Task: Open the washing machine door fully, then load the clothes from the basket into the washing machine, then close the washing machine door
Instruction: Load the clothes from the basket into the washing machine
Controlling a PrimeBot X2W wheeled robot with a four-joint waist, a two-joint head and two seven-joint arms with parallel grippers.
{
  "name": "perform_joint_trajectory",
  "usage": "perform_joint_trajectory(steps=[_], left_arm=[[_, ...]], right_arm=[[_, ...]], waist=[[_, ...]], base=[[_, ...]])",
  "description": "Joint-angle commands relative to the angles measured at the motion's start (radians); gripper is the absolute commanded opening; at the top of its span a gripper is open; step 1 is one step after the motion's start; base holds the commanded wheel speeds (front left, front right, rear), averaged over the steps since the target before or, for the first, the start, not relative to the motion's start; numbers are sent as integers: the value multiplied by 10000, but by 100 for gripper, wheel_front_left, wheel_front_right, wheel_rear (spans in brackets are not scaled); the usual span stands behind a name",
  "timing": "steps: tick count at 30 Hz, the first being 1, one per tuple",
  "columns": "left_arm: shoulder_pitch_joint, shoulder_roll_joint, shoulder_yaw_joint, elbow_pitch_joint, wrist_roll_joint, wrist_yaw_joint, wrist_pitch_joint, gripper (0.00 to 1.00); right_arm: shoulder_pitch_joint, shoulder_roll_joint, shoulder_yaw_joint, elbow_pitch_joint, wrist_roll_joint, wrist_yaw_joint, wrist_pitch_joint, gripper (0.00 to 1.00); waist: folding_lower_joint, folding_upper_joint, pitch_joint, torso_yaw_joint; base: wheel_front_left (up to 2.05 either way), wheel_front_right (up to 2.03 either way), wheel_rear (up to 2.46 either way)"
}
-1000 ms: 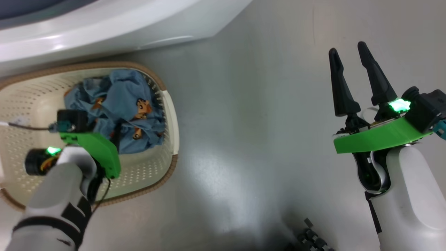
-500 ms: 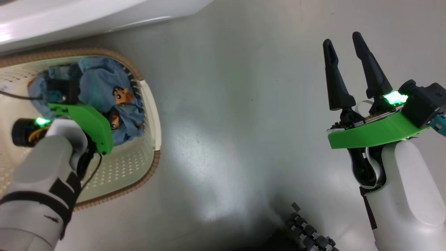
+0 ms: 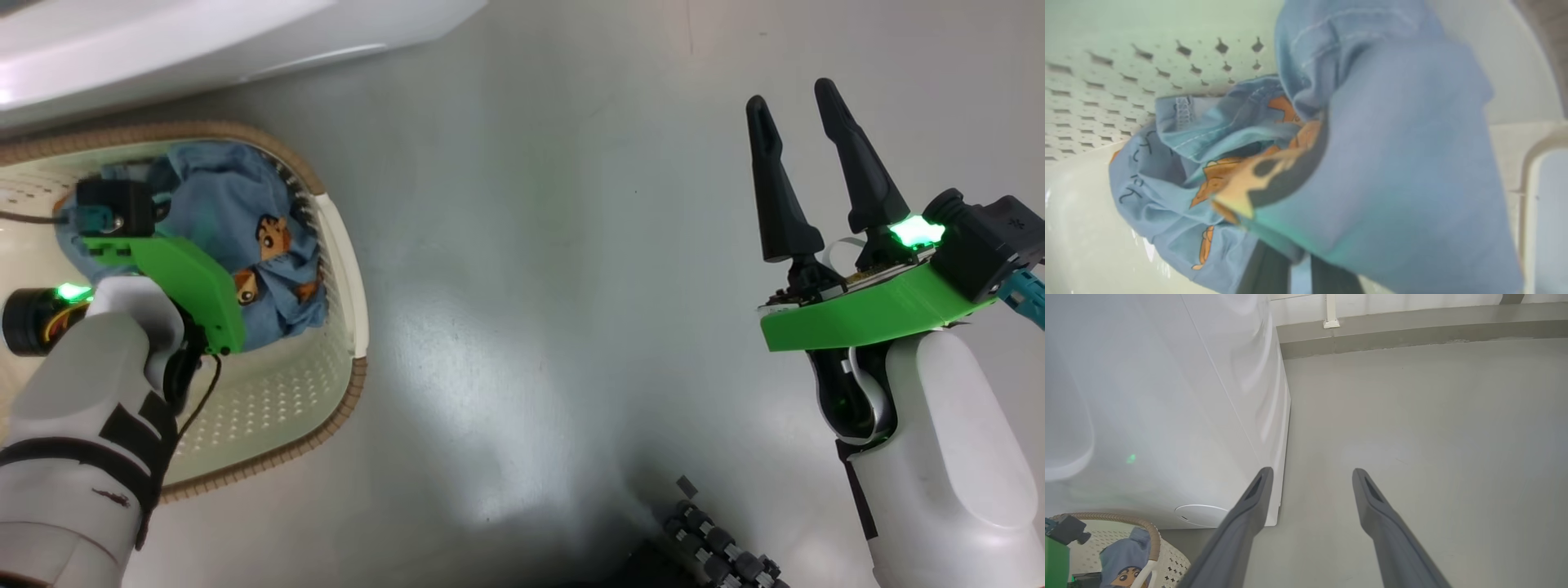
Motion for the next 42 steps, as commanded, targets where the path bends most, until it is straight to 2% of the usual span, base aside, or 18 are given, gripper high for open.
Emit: perform_joint_trajectory(steps=[1,10,24,33,42], left_arm=[[176,193,98,-15,-128,-25,-149,0],[799,27,-12,-484,-692,-25,-1102,0],[1851,457,-421,-1640,-1066,-25,-1578,0],[2909,691,620,-3028,-598,-25,-1587,0],[4248,474,1964,-4410,223,-25,-1588,0]], right_arm=[[196,19,134,-176,-87,16,-48,100],[246,-113,53,-175,-118,16,-48,100],[437,-85,54,-17,-25,16,-48,100],[804,-184,-70,147,-10,16,-48,100],[1316,-396,-83,362,-31,16,-48,100]], waist=[[0,0,-105,61],[0,0,-676,497],[0,0,-1864,844],[0,0,-3092,1216],[0,0,-4445,1655]], base=[[0,0,0],[0,0,0],[0,0,0],[0,0,0],[0,0,0]])
